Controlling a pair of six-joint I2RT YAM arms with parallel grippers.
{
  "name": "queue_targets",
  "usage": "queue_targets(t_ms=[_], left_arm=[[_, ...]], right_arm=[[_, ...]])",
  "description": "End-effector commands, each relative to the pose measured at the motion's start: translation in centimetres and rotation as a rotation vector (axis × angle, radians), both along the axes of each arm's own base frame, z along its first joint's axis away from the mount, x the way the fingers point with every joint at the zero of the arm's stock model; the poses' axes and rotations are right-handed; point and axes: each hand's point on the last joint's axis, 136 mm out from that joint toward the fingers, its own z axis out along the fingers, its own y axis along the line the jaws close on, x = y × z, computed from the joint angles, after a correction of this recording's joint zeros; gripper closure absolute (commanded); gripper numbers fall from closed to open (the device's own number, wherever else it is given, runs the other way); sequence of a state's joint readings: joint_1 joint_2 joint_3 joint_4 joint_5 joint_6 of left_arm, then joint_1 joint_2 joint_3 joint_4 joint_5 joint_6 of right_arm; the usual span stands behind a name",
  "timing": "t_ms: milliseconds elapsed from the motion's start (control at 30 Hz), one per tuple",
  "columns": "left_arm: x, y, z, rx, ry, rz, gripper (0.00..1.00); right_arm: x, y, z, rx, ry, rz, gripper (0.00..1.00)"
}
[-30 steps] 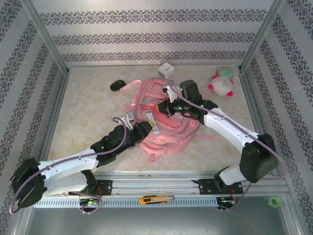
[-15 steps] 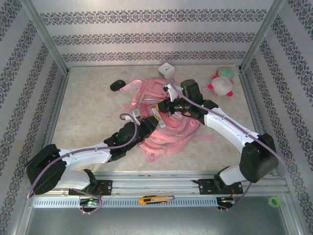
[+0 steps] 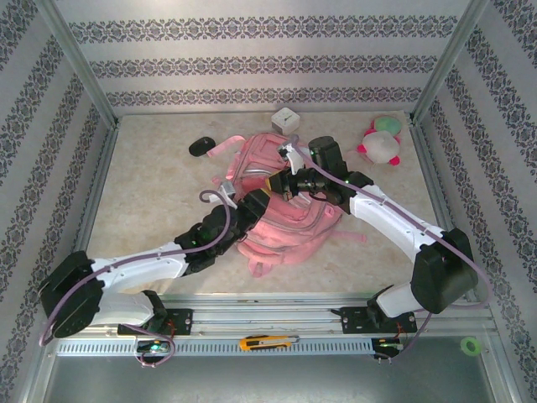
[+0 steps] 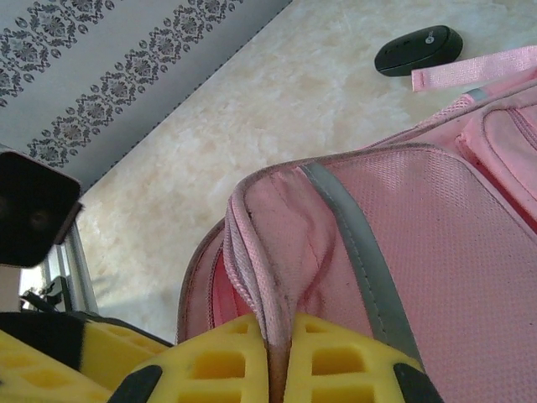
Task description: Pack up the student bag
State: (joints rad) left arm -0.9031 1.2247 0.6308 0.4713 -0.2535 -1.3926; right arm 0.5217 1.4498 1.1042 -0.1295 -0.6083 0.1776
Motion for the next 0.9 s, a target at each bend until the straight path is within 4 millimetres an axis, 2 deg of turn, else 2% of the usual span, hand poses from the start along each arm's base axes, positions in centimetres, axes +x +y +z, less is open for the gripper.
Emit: queue_targets(t_ms=[0, 133, 233, 400, 467, 533, 600, 667, 767, 867], left_arm=[[-0.5, 2.0, -0.4, 0.103, 0.025, 0.045, 0.58], [-1.2, 4.4, 0.3, 0.189, -0.012, 0.073, 0.58], [-1.6, 7.1, 0.7, 0.301, -0.027, 0.119, 0.56], [-1.5, 12.2, -0.5, 0.409, 0.051, 0.188, 0.54], [-1.2, 13.7, -1.2, 0.435, 0.103, 0.175, 0.53], [-0.6, 14.3, -1.5, 0.454, 0.126, 0.134, 0.52], [0.0, 14.4, -2.0, 0.481, 0.141, 0.079, 0.52], [0.8, 13.6, -2.0, 0.516, 0.121, -0.004, 0.52], [1.4, 11.1, -1.7, 0.582, 0.008, -0.173, 0.52], [1.8, 9.8, -1.6, 0.638, -0.097, -0.283, 0.48]], right_arm=[[-0.9, 1.2, 5.5, 0.126, -0.132, 0.071, 1.00], [-1.2, 1.2, 5.6, 0.129, -0.141, 0.088, 1.00], [-2.8, 1.5, 5.3, 0.115, -0.169, 0.172, 1.00], [-6.5, 1.7, 2.2, 0.023, -0.159, 0.315, 1.00], [-7.1, 1.3, 1.1, -0.004, -0.078, 0.303, 0.72], [-7.4, 0.7, 0.4, -0.032, -0.015, 0.264, 0.57], [-6.8, -0.5, -0.3, -0.069, 0.039, 0.159, 0.49], [-5.9, -2.3, -0.9, -0.097, 0.106, 0.014, 0.43], [-5.1, -5.7, -2.6, -0.087, 0.262, -0.215, 0.41], [-5.8, -7.8, -5.5, -0.130, 0.355, -0.346, 0.41]])
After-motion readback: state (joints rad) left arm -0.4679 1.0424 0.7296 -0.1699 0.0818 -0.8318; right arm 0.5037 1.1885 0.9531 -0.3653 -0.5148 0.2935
